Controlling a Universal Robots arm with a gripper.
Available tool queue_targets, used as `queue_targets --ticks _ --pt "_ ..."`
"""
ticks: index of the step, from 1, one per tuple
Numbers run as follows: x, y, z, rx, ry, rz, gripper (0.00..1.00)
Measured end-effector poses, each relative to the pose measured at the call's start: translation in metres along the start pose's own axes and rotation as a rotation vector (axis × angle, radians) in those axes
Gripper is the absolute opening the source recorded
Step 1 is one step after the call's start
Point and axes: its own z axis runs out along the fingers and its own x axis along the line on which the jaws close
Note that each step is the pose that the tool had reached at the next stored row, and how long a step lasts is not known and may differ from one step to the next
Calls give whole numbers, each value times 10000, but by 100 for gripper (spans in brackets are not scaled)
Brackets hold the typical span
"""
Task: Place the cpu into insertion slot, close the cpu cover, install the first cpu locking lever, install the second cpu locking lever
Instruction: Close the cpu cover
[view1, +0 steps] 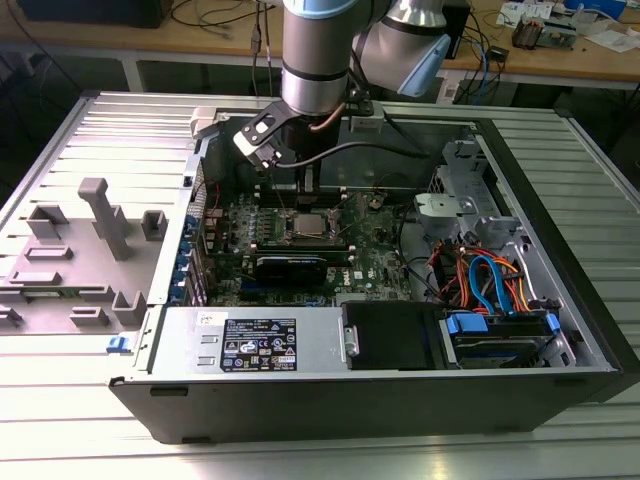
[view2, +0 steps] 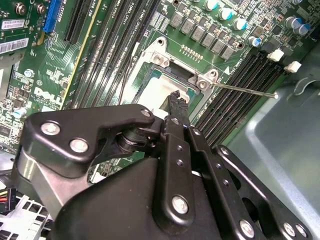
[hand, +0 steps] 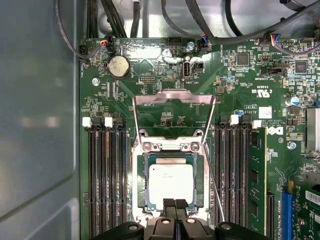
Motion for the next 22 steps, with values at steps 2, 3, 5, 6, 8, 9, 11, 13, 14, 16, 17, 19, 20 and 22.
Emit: queue_targets --ticks 2,3,5,6,8,9,11,13,14,16,17,19,20,22 --pt "1 0 -20 -3 4 0 11" --pt "0 0 -34 -3 3 0 11" --pt "0 -1 -64 -3 4 0 11" --pt "-1 -2 -89 -2 4 1 11" --pt "-2 -3 -121 -3 4 0 11" --pt "-2 -3 -144 -3 4 0 11" --pt "-2 -4 -172 -3 5 0 11" --pt "-3 -4 -200 -3 5 0 11" --pt "-3 -5 -212 -3 4 0 11" --pt "-4 -5 -228 -2 4 0 11" --pt "-3 -5 -232 -3 5 0 11" --pt "-4 -5 -235 -4 5 -1 11" --pt "-4 -4 -236 -2 4 0 11" --pt "-4 -3 -238 -3 5 0 11"
